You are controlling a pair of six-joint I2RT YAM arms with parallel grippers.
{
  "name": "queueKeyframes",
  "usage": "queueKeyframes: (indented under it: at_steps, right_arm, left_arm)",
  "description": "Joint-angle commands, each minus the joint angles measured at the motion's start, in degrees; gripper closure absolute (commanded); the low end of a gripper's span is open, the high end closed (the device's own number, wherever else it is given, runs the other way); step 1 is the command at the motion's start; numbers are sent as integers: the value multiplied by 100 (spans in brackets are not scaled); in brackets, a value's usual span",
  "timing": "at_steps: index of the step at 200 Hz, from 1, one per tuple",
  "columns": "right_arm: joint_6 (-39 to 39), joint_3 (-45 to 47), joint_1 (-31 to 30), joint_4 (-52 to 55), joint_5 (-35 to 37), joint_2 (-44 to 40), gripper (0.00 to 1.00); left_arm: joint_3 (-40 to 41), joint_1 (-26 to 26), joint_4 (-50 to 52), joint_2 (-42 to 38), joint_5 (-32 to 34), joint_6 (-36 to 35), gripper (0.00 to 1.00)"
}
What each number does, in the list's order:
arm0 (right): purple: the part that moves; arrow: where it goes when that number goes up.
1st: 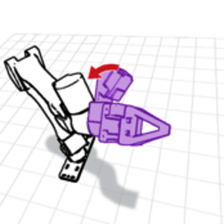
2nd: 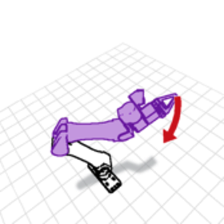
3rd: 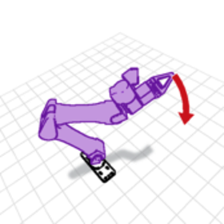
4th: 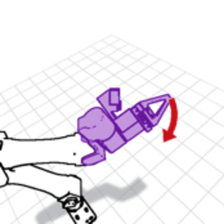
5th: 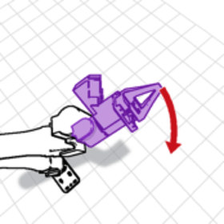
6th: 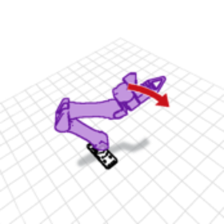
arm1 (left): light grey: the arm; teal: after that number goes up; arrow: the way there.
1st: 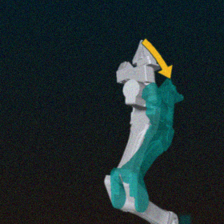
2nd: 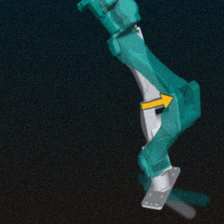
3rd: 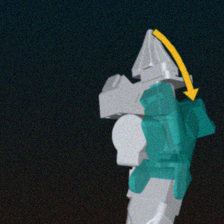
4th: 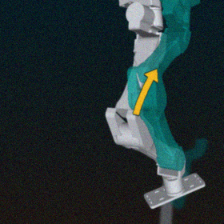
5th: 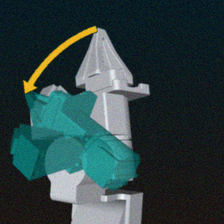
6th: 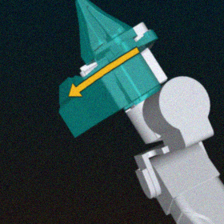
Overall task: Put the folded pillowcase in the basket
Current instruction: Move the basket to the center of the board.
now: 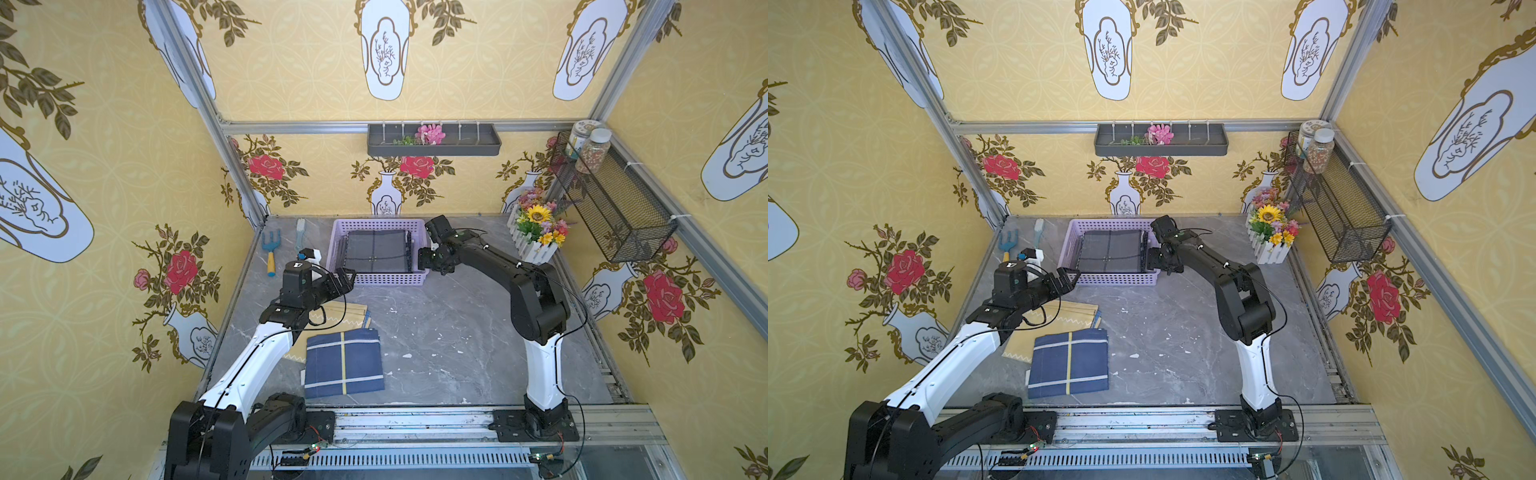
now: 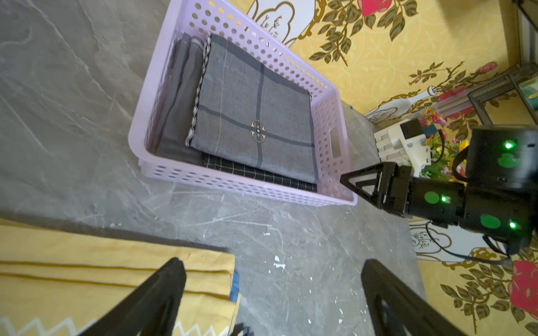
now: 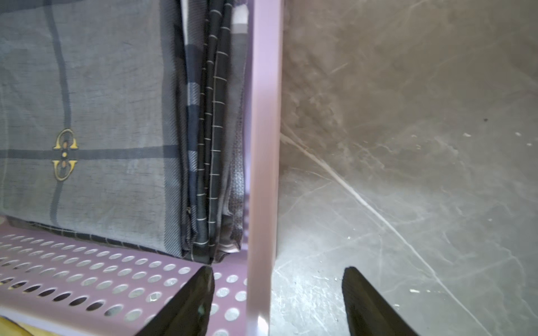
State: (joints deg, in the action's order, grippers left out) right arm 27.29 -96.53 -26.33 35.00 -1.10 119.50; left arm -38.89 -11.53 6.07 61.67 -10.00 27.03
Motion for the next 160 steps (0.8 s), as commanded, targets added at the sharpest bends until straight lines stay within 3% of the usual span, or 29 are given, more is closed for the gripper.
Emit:
queueKeyframes:
  at_steps: [1, 85, 160]
  right_arm:
    - [93, 85, 2, 224, 229, 10, 26]
    - [66, 1532, 432, 27, 348, -1043, 26]
    - [-209, 2766, 982, 16, 382, -2228, 26]
  left_arm:
    - [125, -198, 306, -143, 156, 104, 0]
    - [398, -1610, 739, -200, 809, 536, 0]
    - [549, -2381, 547, 260, 1140, 1061, 0]
